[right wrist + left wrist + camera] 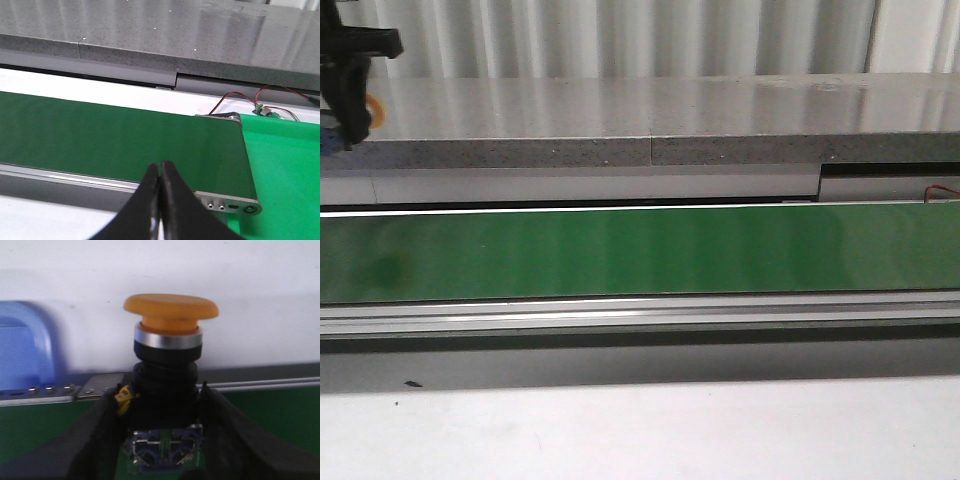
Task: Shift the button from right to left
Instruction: 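Lift the button with the left gripper toward the blue tray, then lower the button into the blue tray and open the left gripper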
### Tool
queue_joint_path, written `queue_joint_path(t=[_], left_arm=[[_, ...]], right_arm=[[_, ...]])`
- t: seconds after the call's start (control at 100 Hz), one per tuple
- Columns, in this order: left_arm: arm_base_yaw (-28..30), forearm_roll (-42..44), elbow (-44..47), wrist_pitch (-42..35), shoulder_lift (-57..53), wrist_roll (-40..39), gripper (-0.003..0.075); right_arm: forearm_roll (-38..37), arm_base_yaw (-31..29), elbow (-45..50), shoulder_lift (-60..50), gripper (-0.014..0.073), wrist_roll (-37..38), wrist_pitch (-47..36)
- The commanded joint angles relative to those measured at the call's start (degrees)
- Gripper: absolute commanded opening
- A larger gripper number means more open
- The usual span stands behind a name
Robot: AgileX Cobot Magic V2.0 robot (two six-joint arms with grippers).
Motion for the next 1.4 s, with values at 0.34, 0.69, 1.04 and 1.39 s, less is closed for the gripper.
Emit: queue_joint_path(t=[0.34, 0.69, 1.04, 1.39], left_arm=[[13.8, 2.1, 2.1, 1.8, -3.9, 10.8, 0.0081], [24.0, 5.9, 10.1, 1.8, -3.7, 13.0, 0.0081], [26.9, 5.6, 14.4, -0.7, 2.4, 16.9, 0.0086], [26.9, 5.6, 14.4, -1.6, 3.3, 20.1, 0.0512]], right_arm=[[-0.1, 0.1, -1.6, 0.6, -0.0067, -0.5, -5.0], [-0.1, 0.1, -1.6, 0.6, -0.0067, -0.5, -5.0], [-0.1, 0.1, -1.6, 0.6, -0.0067, -0.5, -5.0], [-0.1, 0.1, -1.6, 0.6, -0.0067, -0.5, -5.0]])
